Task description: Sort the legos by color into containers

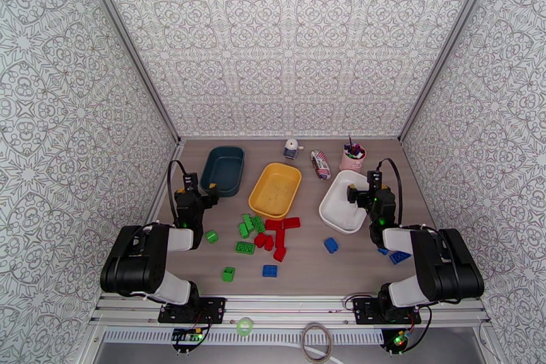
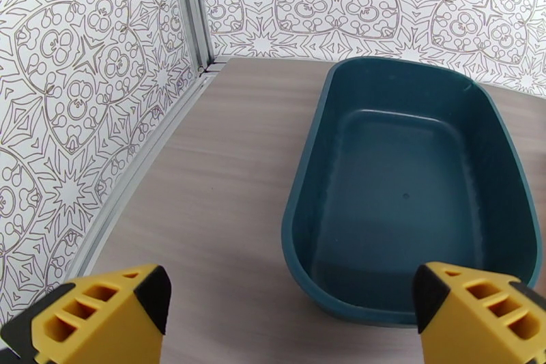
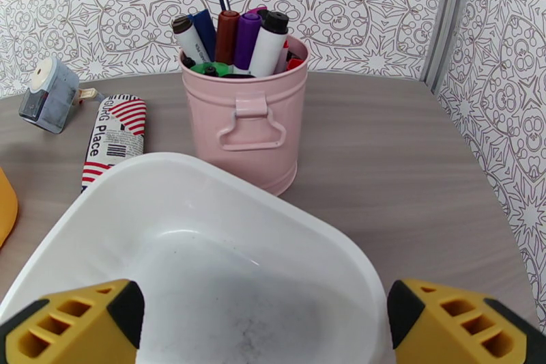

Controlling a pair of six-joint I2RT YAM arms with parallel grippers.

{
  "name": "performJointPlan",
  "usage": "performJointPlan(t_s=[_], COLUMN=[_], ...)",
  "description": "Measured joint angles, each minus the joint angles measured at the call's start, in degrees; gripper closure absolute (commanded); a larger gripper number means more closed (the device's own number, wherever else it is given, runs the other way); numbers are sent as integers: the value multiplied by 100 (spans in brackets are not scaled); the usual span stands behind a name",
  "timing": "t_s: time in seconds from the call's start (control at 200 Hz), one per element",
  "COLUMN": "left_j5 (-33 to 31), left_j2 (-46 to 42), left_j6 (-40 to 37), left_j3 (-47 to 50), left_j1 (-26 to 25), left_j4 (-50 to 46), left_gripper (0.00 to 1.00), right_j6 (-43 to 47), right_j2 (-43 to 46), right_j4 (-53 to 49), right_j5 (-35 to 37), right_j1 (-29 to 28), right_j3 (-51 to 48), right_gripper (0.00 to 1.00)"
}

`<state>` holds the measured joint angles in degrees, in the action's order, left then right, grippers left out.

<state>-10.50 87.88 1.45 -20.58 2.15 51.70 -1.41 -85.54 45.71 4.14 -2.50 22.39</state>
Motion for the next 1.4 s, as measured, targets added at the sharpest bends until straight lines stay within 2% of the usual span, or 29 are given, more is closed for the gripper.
performJointPlan(t_s=[0.78,0.885,0.995,1.085,1.195,1.296,1.401], left_j5=[188,181,160,28,-337,-739,-1008], left_j2=[-26,-385,-1211,-2074,-3014,-3497,-3755], left_j6=[2,4,0,50,398,953,1886], left_j3=[13,177,332,308,-50,-734,-1510], left_j1=[103,114,68,-59,-319,-581,-682], left_j4=[0,-2,-247,-686,-1683,-2898,-4229], left_gripper=[1,1,1,1,1,1,1], right_j6=[-4,-11,-59,-219,-404,-813,-1537], right_j2=[-11,133,861,1912,2949,3346,3403], right_j4=[9,-160,-516,-1119,-2516,-3976,-5504], right_j5=[7,114,289,555,804,1025,1270], right_j1=[0,0,0,0,11,11,28], right_j3=[0,11,-7,11,555,1399,2253], right_gripper=[1,1,1,1,1,1,1])
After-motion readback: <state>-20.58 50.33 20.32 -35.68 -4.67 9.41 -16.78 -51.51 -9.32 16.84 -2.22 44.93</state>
